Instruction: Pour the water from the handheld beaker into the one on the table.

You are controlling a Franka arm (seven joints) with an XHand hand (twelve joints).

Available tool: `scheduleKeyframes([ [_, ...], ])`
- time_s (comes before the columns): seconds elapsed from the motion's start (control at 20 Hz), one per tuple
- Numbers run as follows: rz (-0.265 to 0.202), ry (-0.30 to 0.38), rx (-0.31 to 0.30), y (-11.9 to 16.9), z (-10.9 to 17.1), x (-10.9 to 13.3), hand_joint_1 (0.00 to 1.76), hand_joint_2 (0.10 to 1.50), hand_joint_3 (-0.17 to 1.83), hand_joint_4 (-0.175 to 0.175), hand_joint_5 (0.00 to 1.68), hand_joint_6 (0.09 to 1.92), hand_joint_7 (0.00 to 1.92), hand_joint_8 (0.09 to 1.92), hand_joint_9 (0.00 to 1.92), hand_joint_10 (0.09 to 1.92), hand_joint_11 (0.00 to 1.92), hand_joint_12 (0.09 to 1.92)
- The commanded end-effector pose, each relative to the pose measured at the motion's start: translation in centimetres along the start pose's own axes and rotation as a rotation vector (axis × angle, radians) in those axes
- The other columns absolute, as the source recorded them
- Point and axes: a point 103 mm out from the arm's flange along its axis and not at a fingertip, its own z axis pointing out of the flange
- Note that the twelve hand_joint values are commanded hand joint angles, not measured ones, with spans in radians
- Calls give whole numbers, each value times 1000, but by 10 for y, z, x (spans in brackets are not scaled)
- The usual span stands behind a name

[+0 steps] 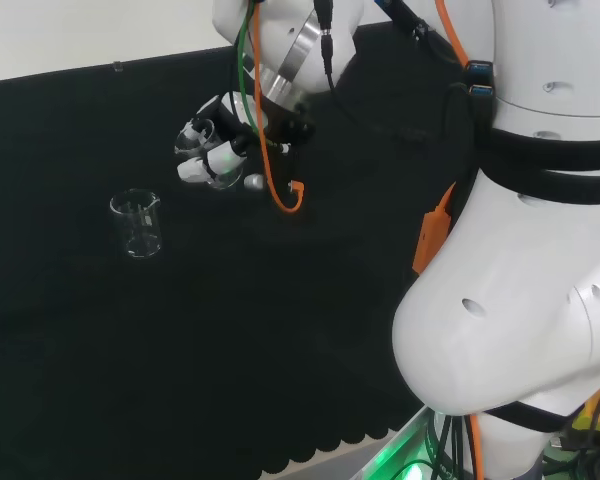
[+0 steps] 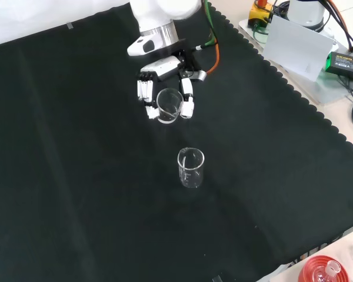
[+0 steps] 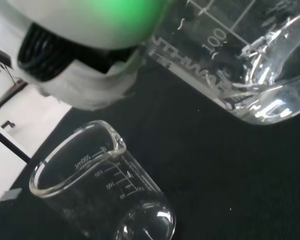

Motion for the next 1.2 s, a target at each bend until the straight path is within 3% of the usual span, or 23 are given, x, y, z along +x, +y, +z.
scheduleKeyframes([
  [0.05,-8,-116,27,2,10,22,1189,625,593,44,1525,153,1679,87,1590,87,1231,837],
  [0.2,11,-149,35,5,14,29,1190,624,595,42,1526,152,1682,87,1591,87,1234,838],
  [0.4,-53,-155,52,6,21,34,1190,623,597,40,1526,151,1687,87,1595,87,1237,837],
  [0.6,-48,-189,72,6,18,30,1191,622,599,39,1527,150,1689,87,1598,87,1240,837],
  [0.8,-26,-284,76,13,32,48,1191,622,600,37,1527,150,1689,87,1598,87,1244,838],
  [1.0,-22,-294,86,16,29,44,1192,621,602,35,1528,150,1690,87,1599,87,1247,836],
  [1.2,3,-348,94,19,35,51,1192,620,603,33,1528,149,1691,87,1600,87,1250,834],
])
